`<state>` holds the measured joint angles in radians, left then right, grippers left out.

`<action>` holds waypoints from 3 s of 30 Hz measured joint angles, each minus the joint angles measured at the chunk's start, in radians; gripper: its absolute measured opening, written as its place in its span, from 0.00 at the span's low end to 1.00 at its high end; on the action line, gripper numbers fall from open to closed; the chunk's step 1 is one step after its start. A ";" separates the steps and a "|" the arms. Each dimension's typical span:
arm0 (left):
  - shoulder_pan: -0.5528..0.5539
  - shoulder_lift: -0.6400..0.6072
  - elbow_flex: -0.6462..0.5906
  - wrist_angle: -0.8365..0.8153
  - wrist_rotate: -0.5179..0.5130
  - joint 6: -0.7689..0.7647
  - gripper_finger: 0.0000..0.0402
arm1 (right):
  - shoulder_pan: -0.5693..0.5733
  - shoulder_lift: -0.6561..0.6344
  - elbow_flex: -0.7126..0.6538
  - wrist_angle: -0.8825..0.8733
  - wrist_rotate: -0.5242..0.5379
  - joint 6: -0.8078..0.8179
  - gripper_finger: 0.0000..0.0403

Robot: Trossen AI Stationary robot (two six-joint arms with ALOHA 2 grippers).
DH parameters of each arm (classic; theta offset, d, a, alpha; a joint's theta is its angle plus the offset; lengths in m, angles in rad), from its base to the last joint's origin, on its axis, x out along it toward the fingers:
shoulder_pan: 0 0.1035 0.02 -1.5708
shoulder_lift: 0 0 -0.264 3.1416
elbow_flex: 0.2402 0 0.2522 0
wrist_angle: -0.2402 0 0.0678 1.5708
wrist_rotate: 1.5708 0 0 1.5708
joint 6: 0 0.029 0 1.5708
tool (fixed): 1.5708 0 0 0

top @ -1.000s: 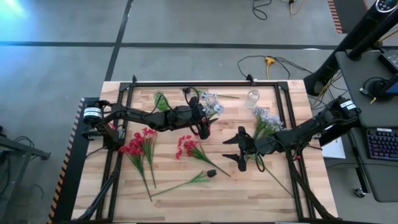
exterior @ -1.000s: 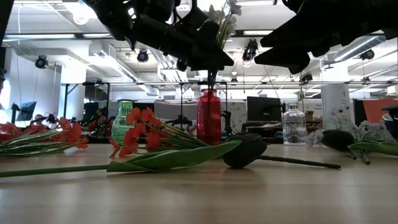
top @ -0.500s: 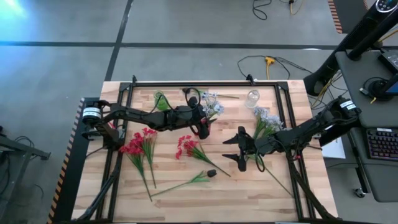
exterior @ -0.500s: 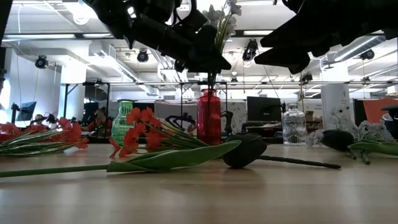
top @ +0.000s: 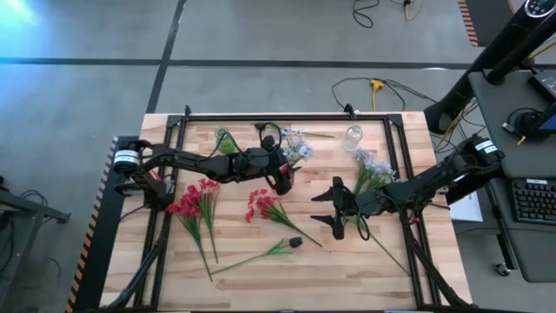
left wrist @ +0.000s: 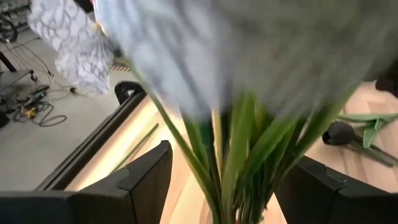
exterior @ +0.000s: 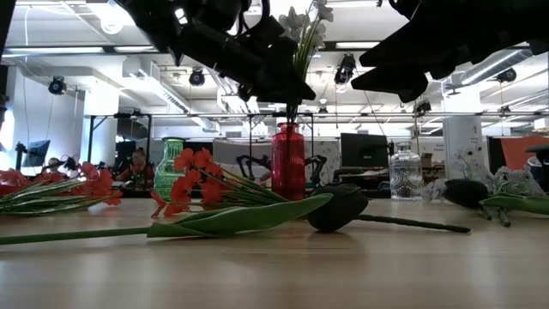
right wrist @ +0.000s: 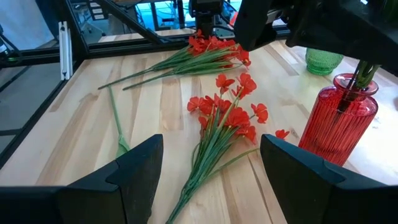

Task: Sort flowers into vase by color
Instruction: Put the left white flowers into the red vase, then put the bottom right black flower into the transparent vase

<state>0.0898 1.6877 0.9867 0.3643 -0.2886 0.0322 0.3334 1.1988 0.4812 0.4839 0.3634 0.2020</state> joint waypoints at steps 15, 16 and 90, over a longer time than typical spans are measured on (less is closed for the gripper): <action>-0.002 -0.017 0.000 -0.070 0.000 -0.028 0.59 | 0.000 0.000 0.000 0.000 0.000 -0.003 0.65; -0.002 -0.017 0.000 -0.070 0.001 -0.032 0.59 | 0.000 0.000 0.000 0.000 0.000 -0.003 0.65; -0.060 -0.235 -0.001 -0.640 0.010 -0.249 0.59 | 0.000 0.000 -0.001 0.003 0.004 0.007 0.65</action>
<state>0.0298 1.4523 0.9855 -0.2762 -0.2790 -0.2170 0.3332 1.1988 0.4807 0.4868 0.3672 0.2091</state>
